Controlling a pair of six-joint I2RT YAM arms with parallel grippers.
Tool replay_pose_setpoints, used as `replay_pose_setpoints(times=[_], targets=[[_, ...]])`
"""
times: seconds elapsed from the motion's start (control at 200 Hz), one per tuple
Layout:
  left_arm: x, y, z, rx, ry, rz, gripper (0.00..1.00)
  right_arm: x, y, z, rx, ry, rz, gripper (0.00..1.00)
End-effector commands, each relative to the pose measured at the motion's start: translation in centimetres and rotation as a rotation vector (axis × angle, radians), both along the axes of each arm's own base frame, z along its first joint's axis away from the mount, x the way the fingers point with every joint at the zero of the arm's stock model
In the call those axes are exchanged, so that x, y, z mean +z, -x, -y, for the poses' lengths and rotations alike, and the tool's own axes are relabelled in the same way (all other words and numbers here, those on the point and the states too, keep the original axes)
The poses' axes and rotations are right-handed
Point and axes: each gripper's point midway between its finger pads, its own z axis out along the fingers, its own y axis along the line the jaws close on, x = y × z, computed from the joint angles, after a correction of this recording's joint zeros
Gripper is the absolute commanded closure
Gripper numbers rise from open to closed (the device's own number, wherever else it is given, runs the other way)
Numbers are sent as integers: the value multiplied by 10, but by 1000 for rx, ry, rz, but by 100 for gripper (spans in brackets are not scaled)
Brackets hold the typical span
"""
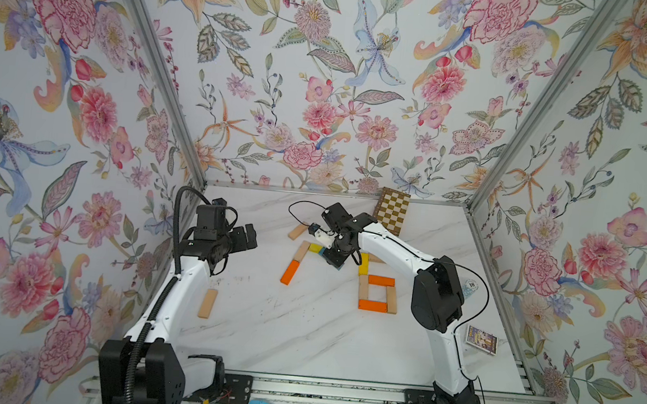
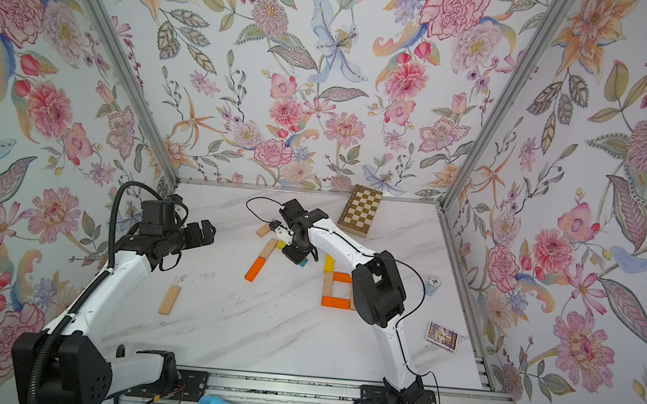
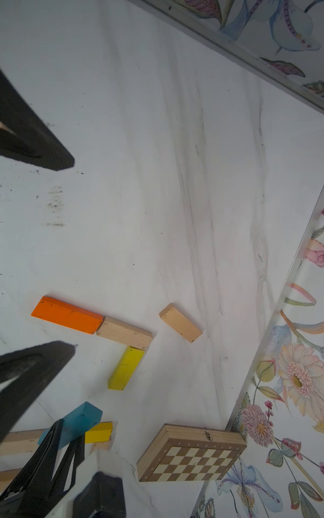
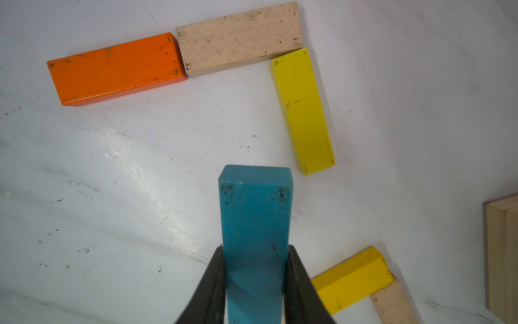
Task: Assemble the number 6 with building blocks
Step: Assemble the building block at the center of the board.
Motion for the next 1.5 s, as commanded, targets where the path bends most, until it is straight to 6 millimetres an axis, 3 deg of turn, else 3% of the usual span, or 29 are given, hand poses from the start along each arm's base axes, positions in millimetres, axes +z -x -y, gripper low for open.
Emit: replay_pose_setpoints(times=[0.0,0.48,0.67,0.841,1.086,1.491], targets=[[-6,-1,-7,-2,-50,-42,1,-5,-2,-7,38,17,19,75],[-31,12,-7,-74,-113,-157,1,-10,14,-20,98,-20,-22,74],[-40,19,-13,-85,-163,-218,1,-21,9,-26,78,-33,-4,74],[-45,15,-16,-41,-149,-221,1,-27,12,-33,73,-28,-6,74],[-54,11,-11,-55,-121,-223,1,-45,9,-26,96,61,20,73],[-52,9,-3,-73,-90,-197,1,-56,20,-42,168,76,-22,72]])
